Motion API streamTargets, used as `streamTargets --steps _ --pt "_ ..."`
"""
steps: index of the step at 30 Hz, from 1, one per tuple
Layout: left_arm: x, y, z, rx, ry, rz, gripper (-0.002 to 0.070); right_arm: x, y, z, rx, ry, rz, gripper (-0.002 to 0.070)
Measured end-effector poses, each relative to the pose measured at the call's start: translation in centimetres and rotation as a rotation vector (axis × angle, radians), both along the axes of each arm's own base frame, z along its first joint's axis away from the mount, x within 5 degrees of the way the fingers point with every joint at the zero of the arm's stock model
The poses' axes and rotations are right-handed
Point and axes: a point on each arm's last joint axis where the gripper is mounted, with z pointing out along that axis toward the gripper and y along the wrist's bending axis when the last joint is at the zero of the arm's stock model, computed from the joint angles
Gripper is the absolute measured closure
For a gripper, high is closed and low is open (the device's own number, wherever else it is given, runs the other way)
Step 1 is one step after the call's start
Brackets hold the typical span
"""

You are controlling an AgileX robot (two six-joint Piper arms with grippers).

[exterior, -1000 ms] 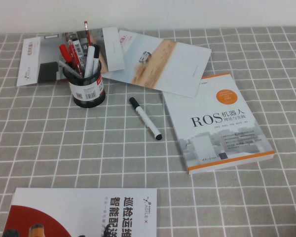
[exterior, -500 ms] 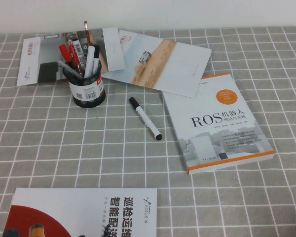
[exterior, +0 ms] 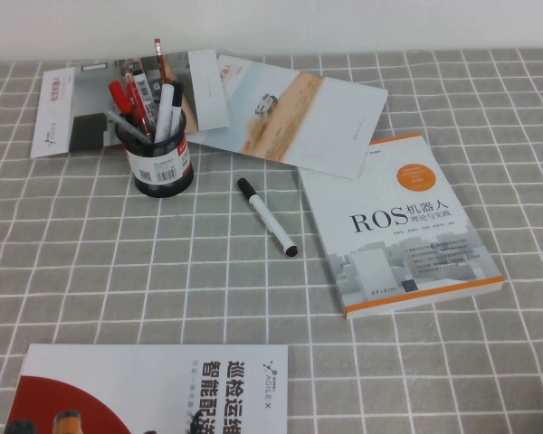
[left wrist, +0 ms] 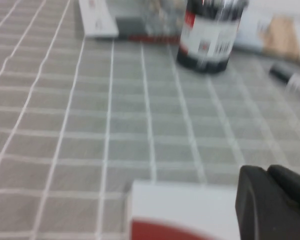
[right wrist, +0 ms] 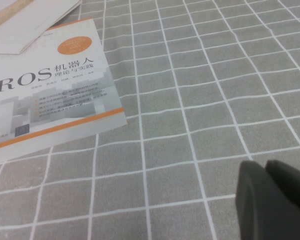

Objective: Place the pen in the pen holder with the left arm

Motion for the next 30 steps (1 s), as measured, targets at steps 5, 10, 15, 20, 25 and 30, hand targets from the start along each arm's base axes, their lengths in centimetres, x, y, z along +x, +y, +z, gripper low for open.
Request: streamTargets --steps 5,10,15,20,25,30 --pt "0.2 -0.1 1.3 -0.23 -0.105 0.03 0.0678 0.0 0.0 0.0 0.0 0.0 0.0 0.0691" --pt "0.3 0.0 2.2 -0.395 -0.183 0.062 0.0678 0.0 0.0 0.0 0.0 0.0 0.0 0.0691" --pt "0.4 0.2 2.6 -0.428 -0.219 0.073 0.0678 0.0 0.0 0.0 0.0 0.0 0.0 0.0691" --pt "0.4 0.2 2.6 -0.445 -0.218 0.075 0.0678 0.0 0.0 0.0 0.0 0.0 0.0 0.0691" --pt "0.1 -0.2 3.0 -0.46 -0.145 0.045 0.0678 0.0 0.0 0.0 0.0 0.0 0.0 0.0691" --pt "0.2 -0.8 7.1 -0.439 -0.064 0.002 0.0678 0.0 0.0 0.0 0.0 0.0 0.0 0.0691"
